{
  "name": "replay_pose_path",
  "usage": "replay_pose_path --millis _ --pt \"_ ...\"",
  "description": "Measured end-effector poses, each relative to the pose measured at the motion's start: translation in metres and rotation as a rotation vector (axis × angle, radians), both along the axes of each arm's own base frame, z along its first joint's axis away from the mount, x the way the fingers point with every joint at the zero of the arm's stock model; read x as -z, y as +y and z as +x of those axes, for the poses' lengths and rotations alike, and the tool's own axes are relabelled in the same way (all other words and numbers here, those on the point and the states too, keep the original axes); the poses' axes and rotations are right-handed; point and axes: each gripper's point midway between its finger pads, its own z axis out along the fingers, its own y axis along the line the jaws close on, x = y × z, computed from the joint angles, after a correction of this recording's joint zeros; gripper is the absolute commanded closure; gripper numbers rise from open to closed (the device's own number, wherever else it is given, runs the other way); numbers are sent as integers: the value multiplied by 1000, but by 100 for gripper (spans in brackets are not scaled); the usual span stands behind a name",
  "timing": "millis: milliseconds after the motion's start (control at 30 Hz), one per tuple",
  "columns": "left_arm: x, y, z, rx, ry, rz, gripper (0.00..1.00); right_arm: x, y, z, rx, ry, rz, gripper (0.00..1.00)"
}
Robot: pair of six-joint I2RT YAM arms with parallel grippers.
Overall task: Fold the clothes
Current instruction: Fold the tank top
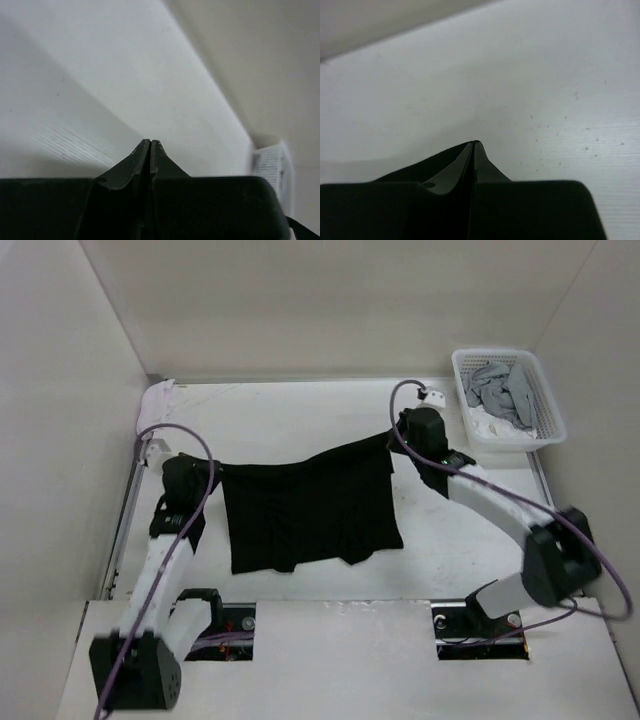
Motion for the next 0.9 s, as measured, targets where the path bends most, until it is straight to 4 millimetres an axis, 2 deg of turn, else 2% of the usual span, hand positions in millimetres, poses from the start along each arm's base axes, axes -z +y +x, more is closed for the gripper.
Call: replay_pose_path --millis 67,100,167,200,267,333,400,467,567,667,800,900 --pt "40 -2 25 5 109 1 100 53 4 34 -4 128 -12 95" --pt "59 -2 35 4 159 4 100 73 5 49 -4 177 -11 96" --pt "87 -2 55 -2 230 9 100 103 6 81 0 246 10 96" --pt "97 -1 66 -7 252 12 100 110 5 95 3 260 23 96" --pt "103 3 94 -20 261 15 100 112 4 125 4 266 58 96" --pt "97 9 127 -32 232 17 100 102 3 151 0 244 90 95" --pt "85 16 156 -40 189 17 100 86 -1 166 -2 211 117 95" --pt "74 24 175 -49 147 16 100 71 -4 174 -3 182 135 95" --pt "68 31 180 -61 121 18 100 63 -5 176 -11 165 153 95" --pt "74 31 175 -60 115 17 100 78 -8 160 -13 202 157 95" --pt "103 22 139 -46 162 9 100 108 -14 125 -4 284 166 95" --pt "119 14 110 -32 190 6 100 125 -16 111 4 322 173 95"
